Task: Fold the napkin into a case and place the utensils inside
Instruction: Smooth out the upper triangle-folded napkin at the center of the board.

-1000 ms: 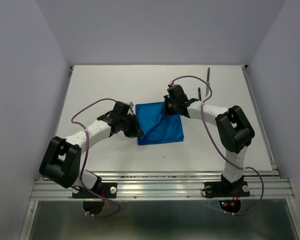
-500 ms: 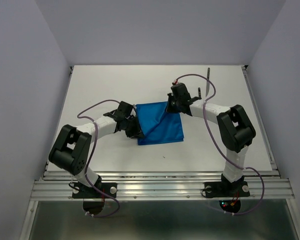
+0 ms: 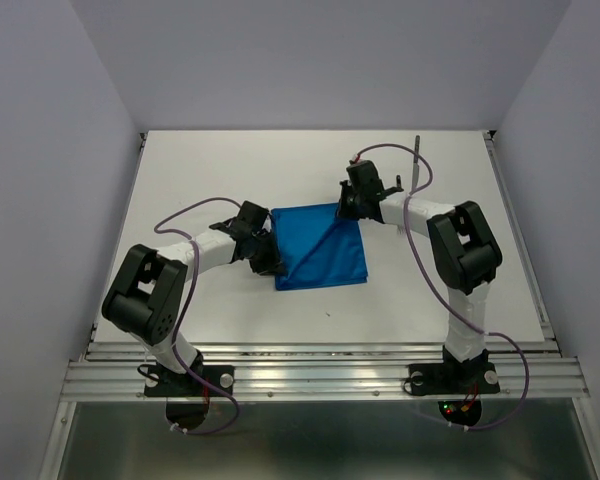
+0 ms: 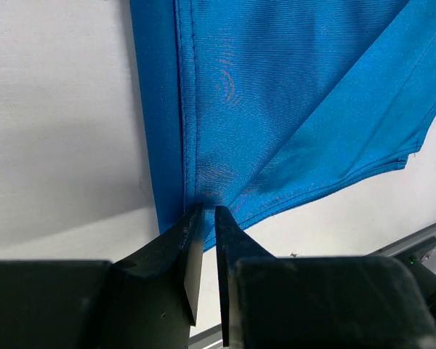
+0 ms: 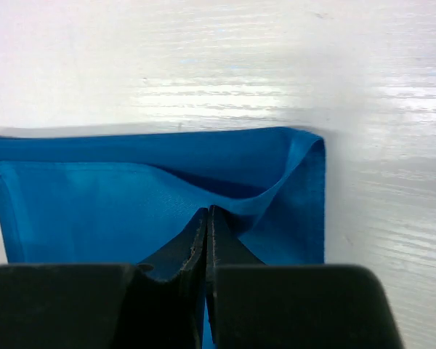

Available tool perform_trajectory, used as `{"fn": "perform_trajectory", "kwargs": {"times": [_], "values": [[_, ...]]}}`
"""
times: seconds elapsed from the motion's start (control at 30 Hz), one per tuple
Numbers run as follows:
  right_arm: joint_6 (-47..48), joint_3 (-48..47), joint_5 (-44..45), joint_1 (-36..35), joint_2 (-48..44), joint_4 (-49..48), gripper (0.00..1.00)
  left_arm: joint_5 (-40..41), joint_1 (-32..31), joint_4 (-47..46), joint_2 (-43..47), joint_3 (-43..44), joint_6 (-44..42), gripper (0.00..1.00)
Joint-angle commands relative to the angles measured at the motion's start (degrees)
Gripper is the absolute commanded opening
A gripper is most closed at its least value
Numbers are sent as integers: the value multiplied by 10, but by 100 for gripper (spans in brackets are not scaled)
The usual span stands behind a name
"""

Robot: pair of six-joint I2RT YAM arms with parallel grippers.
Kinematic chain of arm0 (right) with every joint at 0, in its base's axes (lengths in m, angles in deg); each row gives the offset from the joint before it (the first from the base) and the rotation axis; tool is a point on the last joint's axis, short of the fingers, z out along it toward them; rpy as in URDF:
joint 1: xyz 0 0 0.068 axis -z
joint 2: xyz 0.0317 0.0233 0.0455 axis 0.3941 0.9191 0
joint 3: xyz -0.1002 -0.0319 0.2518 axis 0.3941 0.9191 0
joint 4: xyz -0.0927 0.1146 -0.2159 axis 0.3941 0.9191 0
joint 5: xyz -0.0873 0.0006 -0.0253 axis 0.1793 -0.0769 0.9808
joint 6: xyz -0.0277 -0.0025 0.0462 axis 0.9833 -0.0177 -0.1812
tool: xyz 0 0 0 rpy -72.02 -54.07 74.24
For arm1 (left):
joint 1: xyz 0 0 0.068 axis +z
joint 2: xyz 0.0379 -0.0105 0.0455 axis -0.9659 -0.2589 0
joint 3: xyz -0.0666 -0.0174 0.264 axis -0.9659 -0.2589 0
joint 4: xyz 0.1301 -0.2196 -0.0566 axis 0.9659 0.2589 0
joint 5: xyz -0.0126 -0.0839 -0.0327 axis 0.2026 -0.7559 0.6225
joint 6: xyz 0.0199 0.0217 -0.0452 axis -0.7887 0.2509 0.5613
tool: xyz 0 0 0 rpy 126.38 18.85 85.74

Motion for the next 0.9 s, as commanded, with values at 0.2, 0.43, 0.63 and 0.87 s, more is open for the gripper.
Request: {"fn": "perform_trajectory", "kwargs": {"times": [0.2,0.43,0.63,0.87], "values": [[15,-34,6,19,13,-3,3,18,-2,7,-7,11,-11,23],[16,-38,17,24,7,-3,3,17,-3,6,-10,10,-12,23],[15,-39,24,35,-1,-3,4,16,-3,6,-7,10,-12,23],[13,-38,22,46,-1,-3,4,16,-3,5,-9,10,-13,23]]}}
